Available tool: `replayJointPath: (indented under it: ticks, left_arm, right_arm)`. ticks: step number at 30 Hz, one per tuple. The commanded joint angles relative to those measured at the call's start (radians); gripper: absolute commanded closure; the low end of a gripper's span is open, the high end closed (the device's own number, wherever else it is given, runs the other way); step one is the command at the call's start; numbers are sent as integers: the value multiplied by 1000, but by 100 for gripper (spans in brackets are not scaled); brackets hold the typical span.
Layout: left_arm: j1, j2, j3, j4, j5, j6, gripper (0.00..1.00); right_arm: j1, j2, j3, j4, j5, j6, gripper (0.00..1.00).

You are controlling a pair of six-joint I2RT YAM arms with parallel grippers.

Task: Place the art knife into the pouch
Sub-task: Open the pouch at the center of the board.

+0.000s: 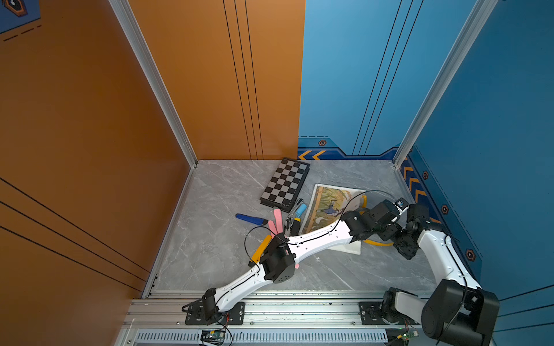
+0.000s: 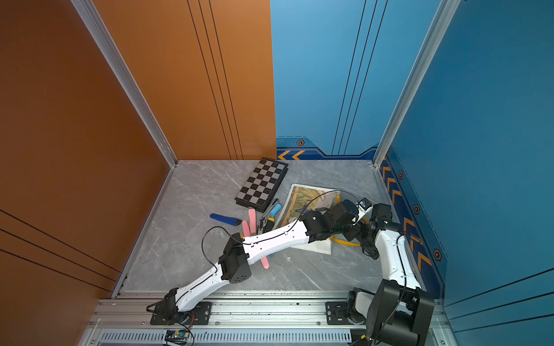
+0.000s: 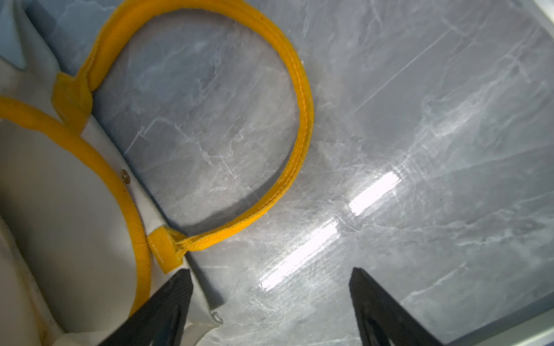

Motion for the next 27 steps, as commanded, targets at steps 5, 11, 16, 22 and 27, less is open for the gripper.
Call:
replayJointPath:
  ticks: [5,11,16,22,27]
  left_arm:
    - [182,24,-124,-382,-277,15,100]
    - [210,-38,-191,-382,-407,9,36]
    - [279,-88,-254,-380,-407,-56,1]
    - [302,-66,-262,-382,-373,-66,2]
    - [309,-15,-258,-382,-346,-91,2]
  right_arm:
    - [-113,-111,27,-55,113,53,6]
    - [-139,-93,24,-62,138,40,3]
    - [-163,-47,14,-61,132,41,1]
    - [-183,-33,8,-57,121,44,0]
    - [-211,-44,9,-59,96,63,0]
